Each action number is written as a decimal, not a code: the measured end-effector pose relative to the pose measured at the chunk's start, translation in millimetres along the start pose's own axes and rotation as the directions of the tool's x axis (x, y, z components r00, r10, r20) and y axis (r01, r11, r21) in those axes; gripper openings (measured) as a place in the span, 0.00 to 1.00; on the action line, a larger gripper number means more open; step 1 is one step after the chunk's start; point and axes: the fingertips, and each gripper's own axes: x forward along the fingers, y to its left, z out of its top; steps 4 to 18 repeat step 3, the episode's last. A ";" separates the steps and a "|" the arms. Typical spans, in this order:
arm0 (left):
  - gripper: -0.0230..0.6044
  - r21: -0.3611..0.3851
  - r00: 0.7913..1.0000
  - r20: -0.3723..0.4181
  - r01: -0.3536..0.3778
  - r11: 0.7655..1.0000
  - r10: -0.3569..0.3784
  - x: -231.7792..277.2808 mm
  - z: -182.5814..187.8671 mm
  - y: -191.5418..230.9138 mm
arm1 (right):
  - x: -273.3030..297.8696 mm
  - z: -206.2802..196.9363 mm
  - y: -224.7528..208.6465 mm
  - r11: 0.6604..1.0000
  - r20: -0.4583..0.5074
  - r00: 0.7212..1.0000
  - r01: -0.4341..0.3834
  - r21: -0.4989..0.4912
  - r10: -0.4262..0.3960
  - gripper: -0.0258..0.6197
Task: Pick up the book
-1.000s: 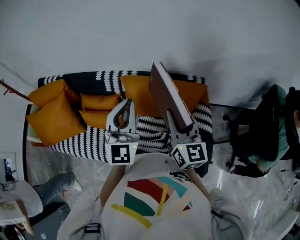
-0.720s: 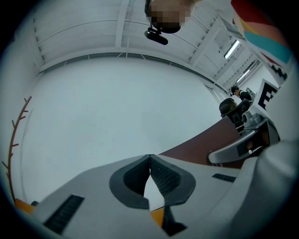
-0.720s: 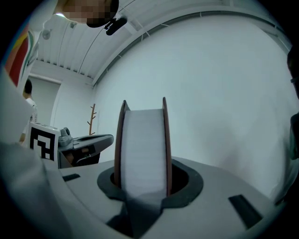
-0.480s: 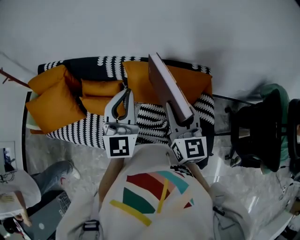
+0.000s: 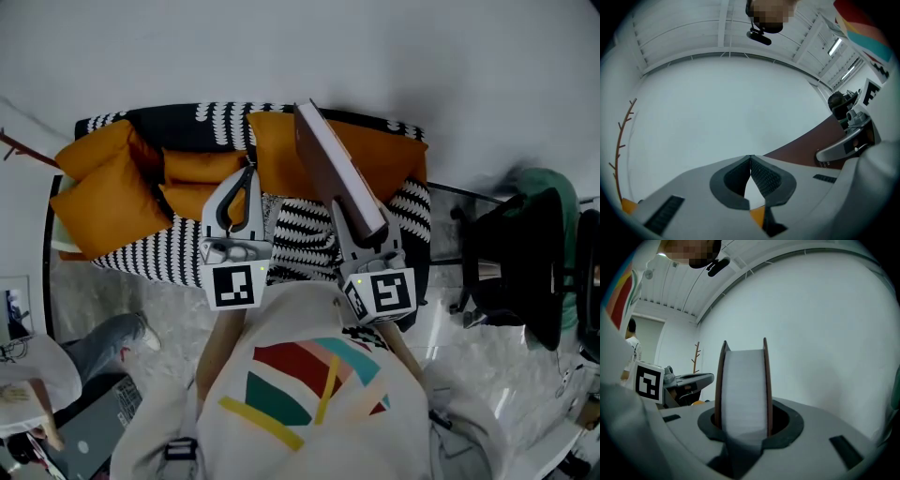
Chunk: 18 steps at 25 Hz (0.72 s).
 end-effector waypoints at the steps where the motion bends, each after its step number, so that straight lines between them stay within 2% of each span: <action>1: 0.05 0.000 1.000 0.000 -0.001 1.000 0.001 0.1 -0.4 1.2 | 0.8 -0.5 0.5 1.000 -0.003 1.000 -0.002 0.000 0.002 0.28; 18: 0.05 0.004 1.000 0.000 -0.002 1.000 0.002 0.9 -0.7 3.6 | 2.5 -1.5 1.0 1.000 -0.008 1.000 -0.005 0.004 0.005 0.28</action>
